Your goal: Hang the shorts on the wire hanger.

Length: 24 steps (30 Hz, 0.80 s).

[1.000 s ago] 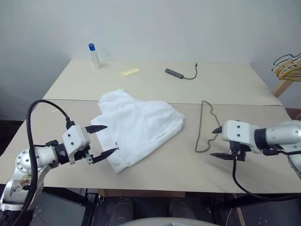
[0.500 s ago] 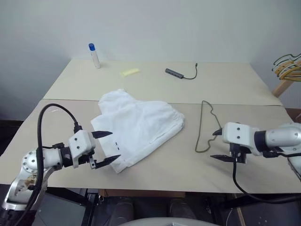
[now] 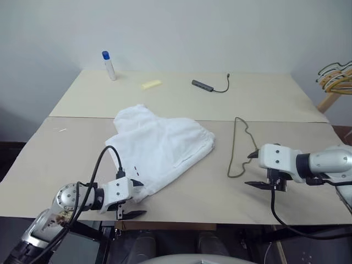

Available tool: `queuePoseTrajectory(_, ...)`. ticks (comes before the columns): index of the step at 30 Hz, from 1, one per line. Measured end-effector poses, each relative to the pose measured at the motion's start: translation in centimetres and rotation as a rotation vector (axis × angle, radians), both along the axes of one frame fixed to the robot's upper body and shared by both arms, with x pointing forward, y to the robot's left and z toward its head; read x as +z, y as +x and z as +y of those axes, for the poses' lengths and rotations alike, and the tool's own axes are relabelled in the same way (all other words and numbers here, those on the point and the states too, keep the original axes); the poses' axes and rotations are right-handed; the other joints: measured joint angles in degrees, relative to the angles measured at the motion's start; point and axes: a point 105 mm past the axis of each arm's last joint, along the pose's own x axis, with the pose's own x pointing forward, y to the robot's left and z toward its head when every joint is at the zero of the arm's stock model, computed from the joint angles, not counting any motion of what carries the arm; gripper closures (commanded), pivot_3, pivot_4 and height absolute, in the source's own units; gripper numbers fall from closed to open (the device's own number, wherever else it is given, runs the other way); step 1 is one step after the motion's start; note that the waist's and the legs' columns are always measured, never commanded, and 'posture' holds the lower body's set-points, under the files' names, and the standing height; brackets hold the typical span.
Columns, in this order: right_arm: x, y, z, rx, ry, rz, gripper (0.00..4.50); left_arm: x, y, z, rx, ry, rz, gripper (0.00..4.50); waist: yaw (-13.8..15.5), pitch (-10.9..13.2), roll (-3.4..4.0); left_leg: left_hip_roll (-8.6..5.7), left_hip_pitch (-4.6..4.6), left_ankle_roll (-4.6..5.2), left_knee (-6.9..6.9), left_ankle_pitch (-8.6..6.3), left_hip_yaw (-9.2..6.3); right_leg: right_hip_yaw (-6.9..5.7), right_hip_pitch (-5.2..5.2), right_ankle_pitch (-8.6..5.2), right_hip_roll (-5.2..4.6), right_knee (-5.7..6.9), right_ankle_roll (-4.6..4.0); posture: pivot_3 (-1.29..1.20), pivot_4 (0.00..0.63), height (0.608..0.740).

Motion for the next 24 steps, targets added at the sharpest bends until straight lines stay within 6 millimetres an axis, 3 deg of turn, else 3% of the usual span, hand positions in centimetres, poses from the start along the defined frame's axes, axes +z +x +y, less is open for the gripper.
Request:
queuePoseTrajectory(4,0.0,0.1,0.0,-0.003,0.000,-0.006,0.00,0.0,0.4,0.2,0.029,0.011,0.002,1.47,0.0,0.0,0.02,0.01,0.02,0.00,0.00,0.00,-0.01,0.00,0.00,-0.01,0.00,0.02,0.02,-0.03,0.000,0.740)
queuePoseTrajectory(13,0.0,0.2,0.1,0.000,-0.009,-0.014,0.00,-0.1,1.3,0.9,0.094,0.028,0.005,4.49,-0.1,0.0,0.02,0.01,0.03,0.00,0.00,0.00,-0.01,0.00,0.00,-0.02,0.01,0.03,0.03,-0.03,0.000,0.740)
queuePoseTrajectory(20,-0.4,2.2,2.9,0.043,0.033,-0.110,0.00,1.0,1.9,2.4,0.142,0.012,-0.031,4.49,-1.1,0.0,-0.02,0.04,0.00,0.00,-0.01,0.00,-0.02,0.00,-0.04,0.08,0.03,0.04,-0.13,-0.02,0.000,0.740)
queuePoseTrajectory(24,-1.5,5.4,4.7,0.053,-0.015,-0.263,0.00,4.4,1.5,4.0,0.142,-0.039,-0.066,4.49,-1.6,0.0,-0.01,0.02,-0.01,0.00,-0.01,0.00,0.00,0.01,-0.12,0.12,0.01,0.11,-0.22,0.00,0.000,0.740)
